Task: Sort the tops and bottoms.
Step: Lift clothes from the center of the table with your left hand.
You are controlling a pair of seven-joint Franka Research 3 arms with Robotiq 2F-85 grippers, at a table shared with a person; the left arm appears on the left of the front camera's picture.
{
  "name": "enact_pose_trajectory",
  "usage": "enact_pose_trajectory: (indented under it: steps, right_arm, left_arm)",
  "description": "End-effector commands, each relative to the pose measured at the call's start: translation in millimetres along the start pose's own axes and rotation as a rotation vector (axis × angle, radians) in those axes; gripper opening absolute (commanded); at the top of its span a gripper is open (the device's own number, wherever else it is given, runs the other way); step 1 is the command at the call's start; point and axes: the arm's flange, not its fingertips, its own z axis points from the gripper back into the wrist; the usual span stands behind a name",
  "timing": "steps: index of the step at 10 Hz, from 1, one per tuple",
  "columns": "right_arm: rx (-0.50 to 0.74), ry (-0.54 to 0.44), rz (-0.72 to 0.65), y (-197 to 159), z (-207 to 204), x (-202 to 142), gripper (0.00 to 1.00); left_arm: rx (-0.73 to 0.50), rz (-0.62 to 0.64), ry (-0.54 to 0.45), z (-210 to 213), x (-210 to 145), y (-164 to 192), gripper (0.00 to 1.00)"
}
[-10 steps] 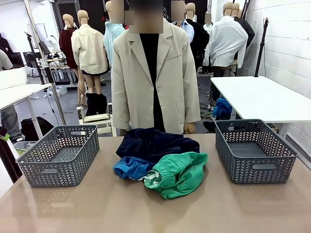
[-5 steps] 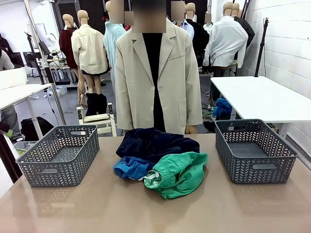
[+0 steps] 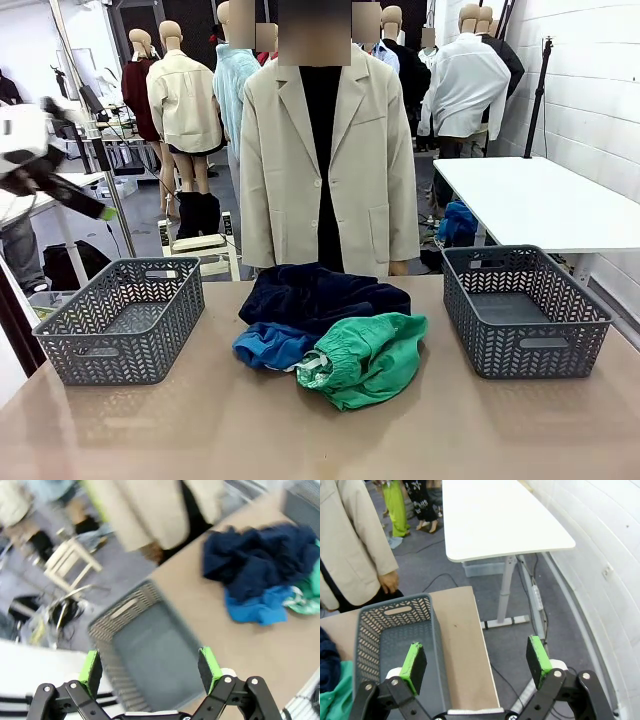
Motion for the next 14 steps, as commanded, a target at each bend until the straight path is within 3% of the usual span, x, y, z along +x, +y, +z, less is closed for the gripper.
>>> enact_pose_trajectory:
  steps: [1, 2, 3, 8, 11, 14]
  right_arm:
    - [-0.003, 0.012, -0.003, -1, 0, -2, 1.00]
    - [-0.003, 0.012, -0.003, -1, 0, -2, 1.00]
    - [-0.003, 0.012, -0.003, -1, 0, -2, 1.00]
    - [-0.003, 0.012, -0.003, -1, 0, -2, 1.00]
    - [-0.003, 0.012, -0.003, -1, 0, -2, 1.00]
    - [-0.003, 0.012, -0.003, -1, 0, -2, 1.00]
  left_arm:
    - [-0.183, -0.203, -0.006, -32, 37, -19, 1.00]
    - [-0.254, -0.215, -0.003, -47, 53, -31, 1.00]
    - [-0.091, -0.108, 0.000, -14, 25, -31, 1.00]
    - [-0.102, -0.108, -0.002, -15, 30, -23, 1.00]
    - [-0.255, -0.270, 0.016, -66, 84, -25, 1.00]
    - [-0.413, -0.392, 0.062, -118, 129, -50, 1.00]
